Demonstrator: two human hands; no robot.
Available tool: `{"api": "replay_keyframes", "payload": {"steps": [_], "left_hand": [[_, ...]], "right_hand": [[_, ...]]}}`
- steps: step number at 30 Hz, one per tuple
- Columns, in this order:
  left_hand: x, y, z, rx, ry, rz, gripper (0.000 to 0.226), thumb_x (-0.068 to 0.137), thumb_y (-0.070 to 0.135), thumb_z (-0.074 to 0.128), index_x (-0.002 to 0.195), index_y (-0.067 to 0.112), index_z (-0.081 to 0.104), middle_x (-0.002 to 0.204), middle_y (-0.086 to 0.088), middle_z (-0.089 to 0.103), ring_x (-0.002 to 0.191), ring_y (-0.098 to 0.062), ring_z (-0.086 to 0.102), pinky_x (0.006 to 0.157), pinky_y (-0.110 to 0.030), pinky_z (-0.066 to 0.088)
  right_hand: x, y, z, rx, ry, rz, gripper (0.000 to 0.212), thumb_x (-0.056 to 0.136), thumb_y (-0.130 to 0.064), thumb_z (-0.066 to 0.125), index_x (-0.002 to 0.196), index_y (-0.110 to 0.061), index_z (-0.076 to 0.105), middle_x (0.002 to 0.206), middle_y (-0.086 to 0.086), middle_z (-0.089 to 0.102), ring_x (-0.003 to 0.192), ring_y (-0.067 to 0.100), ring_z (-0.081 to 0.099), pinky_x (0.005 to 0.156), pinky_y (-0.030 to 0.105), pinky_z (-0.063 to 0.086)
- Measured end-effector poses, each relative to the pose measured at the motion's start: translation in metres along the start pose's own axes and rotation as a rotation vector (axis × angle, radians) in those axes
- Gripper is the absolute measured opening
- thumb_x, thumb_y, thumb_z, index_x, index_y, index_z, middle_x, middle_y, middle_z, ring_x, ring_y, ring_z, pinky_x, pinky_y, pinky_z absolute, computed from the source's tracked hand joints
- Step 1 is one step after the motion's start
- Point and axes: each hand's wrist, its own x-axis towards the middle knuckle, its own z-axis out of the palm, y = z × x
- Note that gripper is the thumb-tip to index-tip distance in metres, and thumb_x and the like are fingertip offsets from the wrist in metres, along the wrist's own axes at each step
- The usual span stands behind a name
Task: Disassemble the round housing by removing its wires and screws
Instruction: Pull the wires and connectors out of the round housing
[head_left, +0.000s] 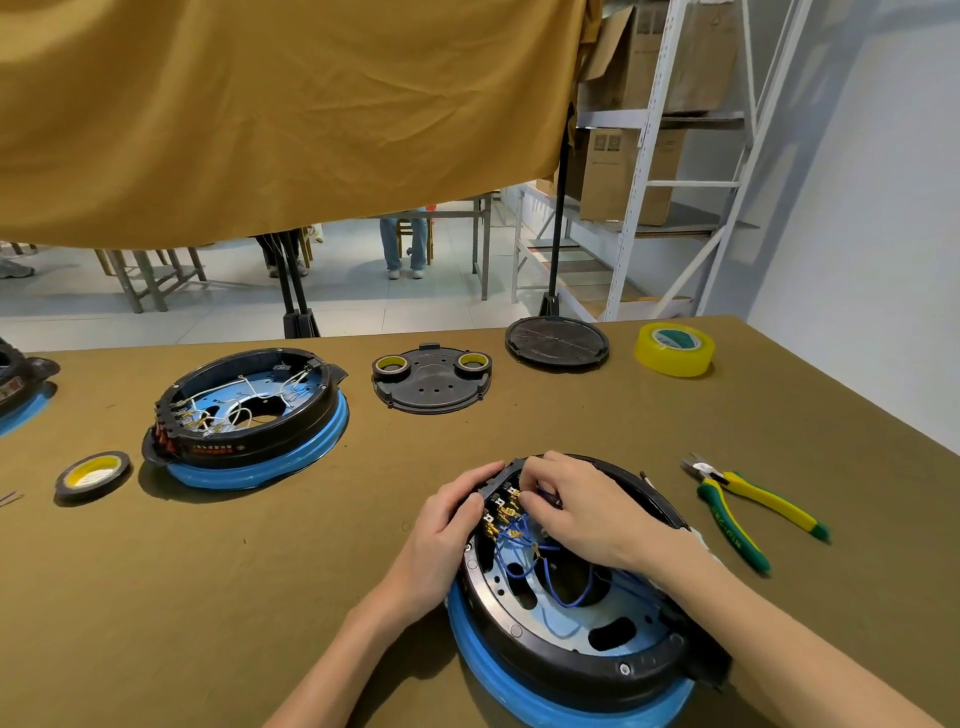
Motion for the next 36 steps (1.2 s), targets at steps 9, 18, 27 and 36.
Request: {"api": "replay_keyframes", "payload": {"steps": [9, 18, 27, 36], "left_hand": [[0.000, -0.001, 0.003, -0.038, 0.015, 0.000, 0.046, 0.101, 0.044, 0.043, 0.143, 0.035, 0.058, 0.139, 0.008, 0.065, 0.131, -0.016, 0.059, 0.111, -0.053, 0.046], [-0.002, 0.001, 0.002, -0.056, 0.000, 0.006, 0.046, 0.101, 0.042, 0.043, 0.144, 0.032, 0.057, 0.137, 0.007, 0.067, 0.129, -0.017, 0.061, 0.109, -0.053, 0.048], [-0.002, 0.004, 0.004, -0.093, 0.005, 0.002, 0.047, 0.100, 0.040, 0.042, 0.143, 0.031, 0.058, 0.136, 0.006, 0.067, 0.126, -0.016, 0.063, 0.108, -0.052, 0.050], [-0.003, 0.006, 0.003, -0.102, -0.018, 0.009, 0.045, 0.100, 0.039, 0.044, 0.141, 0.030, 0.058, 0.130, 0.010, 0.070, 0.121, -0.014, 0.067, 0.099, -0.037, 0.055]], "right_hand": [[-0.008, -0.002, 0.004, 0.035, 0.072, 0.014, 0.013, 0.101, -0.036, 0.054, 0.089, -0.032, 0.053, 0.088, -0.010, 0.054, 0.083, 0.012, 0.052, 0.078, 0.041, 0.048], [-0.008, 0.003, 0.002, 0.054, 0.047, -0.037, 0.010, 0.098, -0.033, 0.058, 0.091, -0.027, 0.060, 0.085, -0.010, 0.056, 0.079, 0.010, 0.053, 0.076, 0.040, 0.049], [0.001, 0.011, -0.003, 0.036, 0.058, 0.144, 0.027, 0.097, -0.051, 0.055, 0.085, -0.027, 0.058, 0.067, -0.007, 0.060, 0.062, 0.008, 0.053, 0.058, 0.032, 0.043], [0.022, 0.004, -0.023, -0.117, -0.260, 0.118, 0.029, 0.105, -0.041, 0.044, 0.081, -0.027, 0.051, 0.078, -0.001, 0.061, 0.073, 0.023, 0.057, 0.069, 0.040, 0.048]]}}
